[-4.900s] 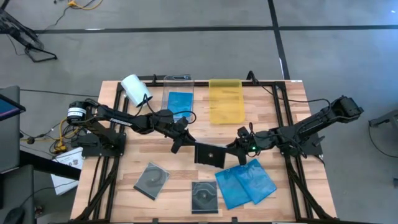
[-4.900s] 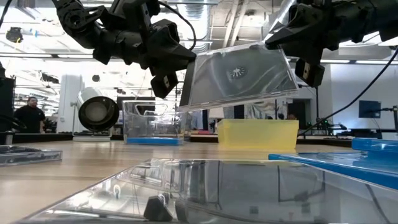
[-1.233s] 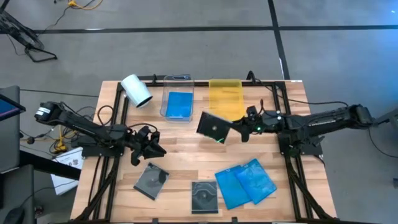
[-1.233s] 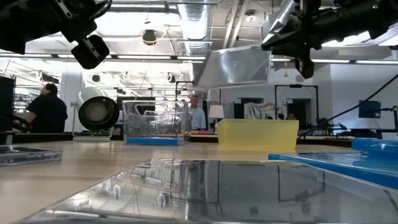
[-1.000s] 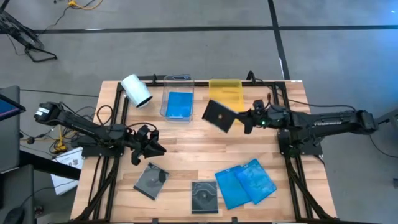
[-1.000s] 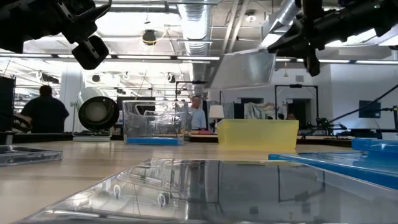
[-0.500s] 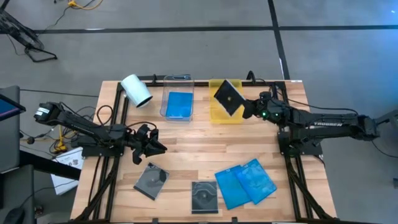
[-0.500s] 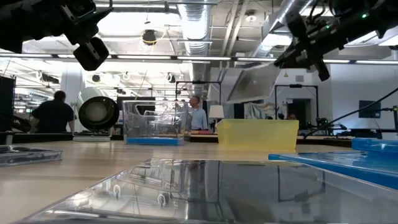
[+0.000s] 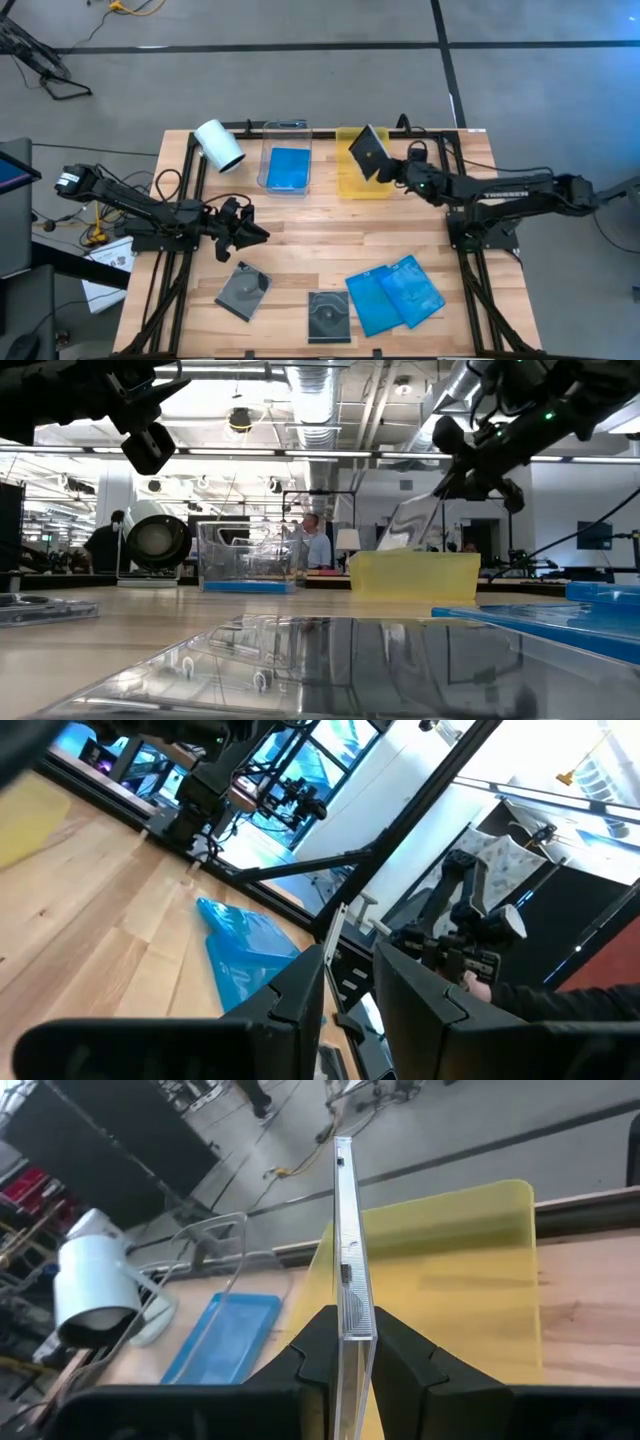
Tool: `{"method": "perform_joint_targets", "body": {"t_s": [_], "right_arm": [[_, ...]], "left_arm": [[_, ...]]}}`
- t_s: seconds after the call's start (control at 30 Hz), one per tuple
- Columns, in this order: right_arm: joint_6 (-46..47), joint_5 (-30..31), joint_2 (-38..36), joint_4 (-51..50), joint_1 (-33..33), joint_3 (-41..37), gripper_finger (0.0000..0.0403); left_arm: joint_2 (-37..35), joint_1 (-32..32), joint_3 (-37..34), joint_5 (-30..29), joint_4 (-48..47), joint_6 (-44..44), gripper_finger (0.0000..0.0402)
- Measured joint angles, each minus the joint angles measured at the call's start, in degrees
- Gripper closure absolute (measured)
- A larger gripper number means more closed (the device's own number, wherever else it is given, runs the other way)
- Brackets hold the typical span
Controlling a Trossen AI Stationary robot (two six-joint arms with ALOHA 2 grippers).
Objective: Pick & place jewel cases by type
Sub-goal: Put the top right black CD case into the yellow bin
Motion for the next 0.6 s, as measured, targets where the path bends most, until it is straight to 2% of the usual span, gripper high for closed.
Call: {"method": "perform_joint_targets", "body": {"t_s": [0.23, 0.6], "right_arm": [[1.89, 2.53, 6.96, 0.89, -0.59, 3.19, 0.0363], [7.45, 2.56, 18.43, 0.70, -1.11, 8.37, 0.0363]], "left_arm": [[0.00, 0.00, 0.02, -1.48, 0.46, 0.02, 0.0317], [0.00, 0.00, 0.04, -1.93, 0.46, 0.22, 0.0317]]}}
